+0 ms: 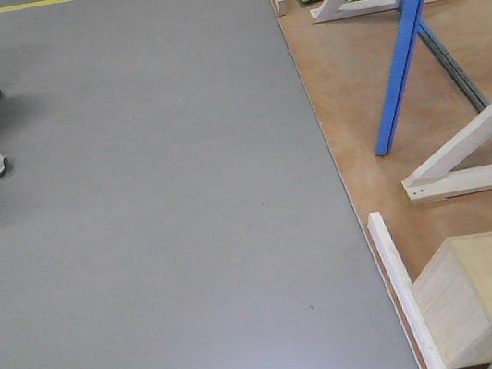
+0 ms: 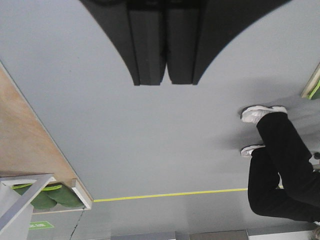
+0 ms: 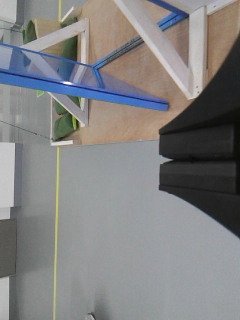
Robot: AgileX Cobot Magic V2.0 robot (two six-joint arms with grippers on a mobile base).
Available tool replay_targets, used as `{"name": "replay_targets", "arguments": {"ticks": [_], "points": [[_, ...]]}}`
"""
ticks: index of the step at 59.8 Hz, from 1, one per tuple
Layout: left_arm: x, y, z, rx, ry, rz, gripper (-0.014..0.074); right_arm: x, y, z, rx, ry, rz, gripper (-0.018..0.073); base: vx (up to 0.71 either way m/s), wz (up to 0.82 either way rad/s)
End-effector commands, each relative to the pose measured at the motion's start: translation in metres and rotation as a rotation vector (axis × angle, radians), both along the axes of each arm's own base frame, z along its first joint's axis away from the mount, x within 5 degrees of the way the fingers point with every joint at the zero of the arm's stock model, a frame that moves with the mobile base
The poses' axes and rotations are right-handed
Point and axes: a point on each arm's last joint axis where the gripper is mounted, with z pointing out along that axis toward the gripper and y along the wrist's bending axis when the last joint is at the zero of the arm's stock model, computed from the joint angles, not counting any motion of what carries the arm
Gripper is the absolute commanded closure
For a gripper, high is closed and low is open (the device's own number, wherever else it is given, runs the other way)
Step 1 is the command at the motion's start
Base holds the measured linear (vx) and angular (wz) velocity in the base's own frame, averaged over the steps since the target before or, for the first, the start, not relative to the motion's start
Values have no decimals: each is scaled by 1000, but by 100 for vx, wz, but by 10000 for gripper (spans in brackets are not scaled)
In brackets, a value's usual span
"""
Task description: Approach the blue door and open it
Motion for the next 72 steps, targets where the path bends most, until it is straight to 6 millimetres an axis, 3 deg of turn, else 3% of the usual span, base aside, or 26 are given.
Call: {"name": "replay_targets", "arguments": {"ticks": [1, 72], "points": [[1, 0, 6, 1, -91, 2, 526, 1, 0, 1, -8, -78, -3, 554, 41, -2], [1, 0, 6, 1, -91, 2, 526, 1, 0, 1, -8, -78, -3, 554, 41, 0]]}}
